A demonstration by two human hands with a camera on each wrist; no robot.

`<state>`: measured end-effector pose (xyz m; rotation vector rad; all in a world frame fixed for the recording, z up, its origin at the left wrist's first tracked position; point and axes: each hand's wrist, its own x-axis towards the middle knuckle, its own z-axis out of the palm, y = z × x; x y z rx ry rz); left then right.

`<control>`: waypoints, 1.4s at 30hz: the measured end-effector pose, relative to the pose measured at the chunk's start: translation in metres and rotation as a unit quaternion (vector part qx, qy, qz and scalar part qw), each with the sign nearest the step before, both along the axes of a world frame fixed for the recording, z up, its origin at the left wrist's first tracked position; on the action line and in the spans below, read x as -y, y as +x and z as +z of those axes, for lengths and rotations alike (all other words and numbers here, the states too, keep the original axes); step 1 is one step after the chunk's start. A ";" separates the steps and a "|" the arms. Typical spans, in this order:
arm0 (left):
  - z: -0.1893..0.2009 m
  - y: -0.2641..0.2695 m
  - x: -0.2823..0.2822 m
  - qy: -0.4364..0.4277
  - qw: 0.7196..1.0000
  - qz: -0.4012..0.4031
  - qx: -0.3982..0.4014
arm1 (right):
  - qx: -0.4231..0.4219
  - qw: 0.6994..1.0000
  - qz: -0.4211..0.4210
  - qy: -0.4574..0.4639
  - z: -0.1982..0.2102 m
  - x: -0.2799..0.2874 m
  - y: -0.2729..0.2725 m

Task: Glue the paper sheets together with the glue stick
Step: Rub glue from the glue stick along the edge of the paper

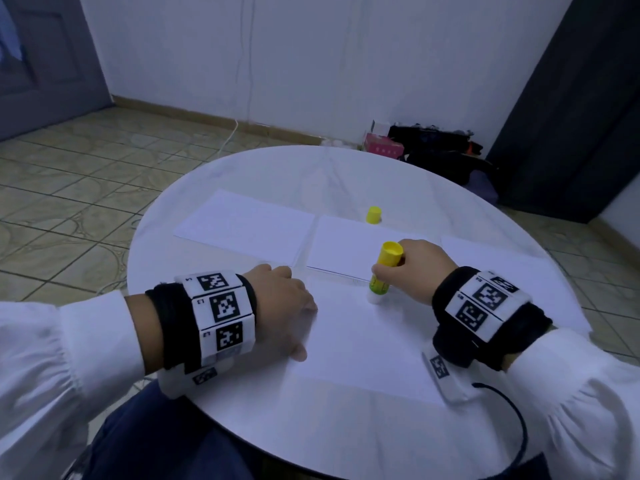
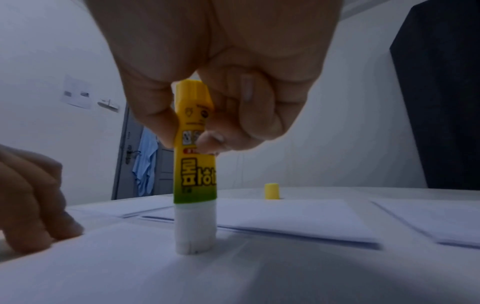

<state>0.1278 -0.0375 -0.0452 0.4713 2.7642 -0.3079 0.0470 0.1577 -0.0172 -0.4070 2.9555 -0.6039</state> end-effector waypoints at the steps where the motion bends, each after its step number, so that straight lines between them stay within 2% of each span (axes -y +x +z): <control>1: -0.001 -0.001 0.000 0.003 1.000 0.002 -0.002 | -0.002 1.000 -0.009 0.005 0.001 -0.010 0.000; 8: -0.005 -0.009 0.003 0.003 1.000 0.012 -0.008 | -0.004 0.998 -0.066 0.023 0.005 -0.065 0.003; 14: -0.014 -0.016 0.013 0.043 0.997 0.055 0.017 | -0.011 0.997 -0.073 0.002 0.010 -0.070 0.003; 19: -0.017 -0.019 0.019 0.045 0.991 0.116 0.052 | -0.016 0.996 0.032 -0.076 0.015 -0.016 0.016; 22: -0.011 -0.018 0.019 0.046 0.988 0.127 0.075 | -0.007 0.994 0.096 -0.057 0.010 0.030 0.029; 26: -0.005 -0.016 0.019 0.054 0.986 0.138 0.072 | -0.002 0.993 0.111 -0.034 -0.002 0.065 0.027; 29: 0.000 -0.011 0.016 0.039 0.984 0.152 0.085 | -0.009 0.994 0.105 -0.027 -0.006 0.071 0.024; 34: 0.003 -0.010 0.012 0.038 0.984 0.157 0.079 | 0.001 0.987 0.160 -0.014 -0.003 0.068 0.037; 37: -0.007 -0.018 0.012 0.019 0.985 0.141 0.100 | 0.004 0.981 0.196 -0.001 0.000 0.063 0.054; 42: -0.001 -0.014 0.007 0.013 0.987 0.109 0.121 | 0.023 0.967 0.254 -0.002 0.005 0.054 0.078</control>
